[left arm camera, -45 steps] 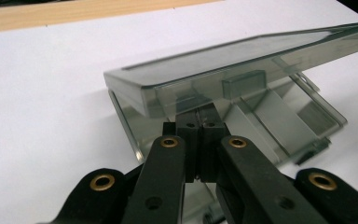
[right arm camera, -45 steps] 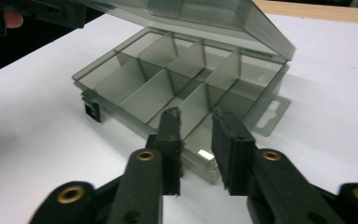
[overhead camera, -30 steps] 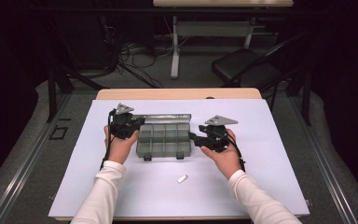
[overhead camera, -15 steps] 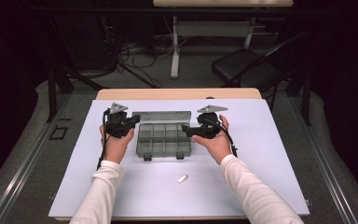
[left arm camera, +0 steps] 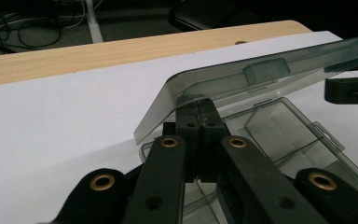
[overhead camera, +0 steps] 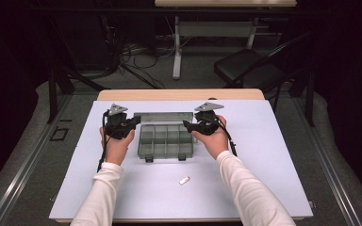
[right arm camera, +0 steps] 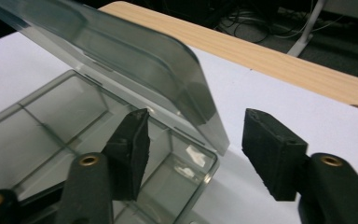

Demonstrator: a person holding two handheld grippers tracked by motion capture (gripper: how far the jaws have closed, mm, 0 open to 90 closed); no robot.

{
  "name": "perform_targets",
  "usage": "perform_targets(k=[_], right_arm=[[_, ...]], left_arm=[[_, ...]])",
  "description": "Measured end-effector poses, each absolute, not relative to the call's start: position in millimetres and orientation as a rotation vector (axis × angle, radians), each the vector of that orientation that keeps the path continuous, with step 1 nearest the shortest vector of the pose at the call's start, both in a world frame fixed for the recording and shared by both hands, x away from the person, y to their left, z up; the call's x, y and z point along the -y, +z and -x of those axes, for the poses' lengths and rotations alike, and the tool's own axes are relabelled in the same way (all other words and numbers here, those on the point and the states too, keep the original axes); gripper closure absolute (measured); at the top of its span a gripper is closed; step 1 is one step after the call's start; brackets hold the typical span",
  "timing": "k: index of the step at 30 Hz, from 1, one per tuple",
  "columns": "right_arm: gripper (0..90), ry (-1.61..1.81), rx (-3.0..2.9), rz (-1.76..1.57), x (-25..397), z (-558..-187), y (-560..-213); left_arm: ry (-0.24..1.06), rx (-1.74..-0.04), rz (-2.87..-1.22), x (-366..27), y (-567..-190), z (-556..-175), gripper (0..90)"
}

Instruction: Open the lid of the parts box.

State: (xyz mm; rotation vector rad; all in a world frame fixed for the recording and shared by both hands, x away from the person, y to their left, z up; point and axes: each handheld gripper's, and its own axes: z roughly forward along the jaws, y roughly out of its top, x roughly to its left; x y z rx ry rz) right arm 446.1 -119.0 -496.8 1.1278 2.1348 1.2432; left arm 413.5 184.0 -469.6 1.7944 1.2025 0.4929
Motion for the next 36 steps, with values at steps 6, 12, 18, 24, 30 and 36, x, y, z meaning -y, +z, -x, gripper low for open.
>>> perform_targets(k=[6,12,18,24,30,36], right_arm=[[50.5,1.194,-2.156,-1.102,120,-453,-509],[52.2,1.184,-2.116,-1.058,119,-454,-521],[52.2,1.178,-2.107,-1.065,119,-456,-529],[54.3,1.2,-2.098,-1.058,122,-457,-534],[62.4,1.218,-2.101,-1.074,125,-459,-535],[71.1,1.207,-2.115,-1.065,127,-460,-536]], left_arm=[[0.494,-1.196,-1.797,-183,-470,-413,90.0],[0.493,-1.195,-1.799,-183,-470,-412,90.0],[0.493,-1.192,-1.805,-181,-471,-412,90.0],[0.487,-1.198,-1.802,-182,-472,-412,90.0],[0.483,-1.201,-1.802,-184,-473,-414,90.0],[0.487,-1.203,-1.8,-183,-474,-414,90.0]])
